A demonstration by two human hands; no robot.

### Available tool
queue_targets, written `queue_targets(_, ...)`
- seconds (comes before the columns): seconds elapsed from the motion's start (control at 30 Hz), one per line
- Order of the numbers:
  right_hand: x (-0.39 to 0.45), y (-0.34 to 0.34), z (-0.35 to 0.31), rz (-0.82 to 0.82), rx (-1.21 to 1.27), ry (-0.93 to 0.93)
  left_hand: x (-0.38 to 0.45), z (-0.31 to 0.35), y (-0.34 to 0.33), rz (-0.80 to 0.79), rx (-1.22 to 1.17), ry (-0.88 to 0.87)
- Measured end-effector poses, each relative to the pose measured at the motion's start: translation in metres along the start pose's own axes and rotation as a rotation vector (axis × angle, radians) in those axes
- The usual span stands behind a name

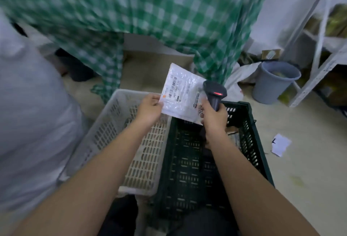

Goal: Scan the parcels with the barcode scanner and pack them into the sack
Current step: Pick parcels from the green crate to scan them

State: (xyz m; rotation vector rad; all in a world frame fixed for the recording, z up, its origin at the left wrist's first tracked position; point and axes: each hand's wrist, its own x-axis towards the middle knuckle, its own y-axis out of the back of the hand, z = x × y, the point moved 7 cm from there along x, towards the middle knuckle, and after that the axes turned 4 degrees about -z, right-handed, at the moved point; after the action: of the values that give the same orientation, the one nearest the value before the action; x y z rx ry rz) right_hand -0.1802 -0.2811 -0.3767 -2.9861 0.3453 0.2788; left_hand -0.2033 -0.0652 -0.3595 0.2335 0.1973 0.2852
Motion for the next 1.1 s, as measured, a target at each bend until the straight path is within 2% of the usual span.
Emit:
queue_targets(0.1, -0.035, -0.027, -0.014, -0.001, 0.044, -0.011, -0.041, 0.001, 0.055, 0.062, -0.142, 0.043)
queue_targets(0.27, -0.076, -0.072, -0.012, -0.149, -0.029, -0.002, -0.082, -0.012, 0.118, 0.175, -0.212, 0.052)
queue_targets(0.43, -0.084, -0.11, 0.016, -0.248, -0.038, -0.011, -0.087, -0.061, 0.156, 0.147, -0.112, 0.181)
queue_targets(0.53, -0.082, -0.13, 0.028, -0.316, -0.109, -0.029, -0.077, -0.076, 0.179, 0.135, -0.064, 0.174)
queue_targets(0.67, -0.076, -0.146, 0.028, -0.41, -0.222, 0.041, -0.067, -0.089, 0.203, 0.193, -0.207, 0.167)
queue_targets(0.83, -0.073, -0.143, 0.045, -0.41, -0.299, 0.084, -0.061, -0.096, 0.194, 0.065, -0.185, 0.184)
queue_targets(0.93, -0.069, -0.133, 0.043, -0.43, -0.477, 0.18, -0.056, -0.097, 0.206, 0.199, -0.062, 0.098)
queue_targets(1.0, -0.074, -0.131, 0.039, -0.551, -0.575, 0.222, -0.056, -0.097, 0.207, 0.209, -0.047, 0.066)
queue_targets(1.1, -0.096, -0.136, 0.039, -0.826, -0.676, 0.256, -0.056, -0.103, 0.203, 0.186, -0.072, 0.074)
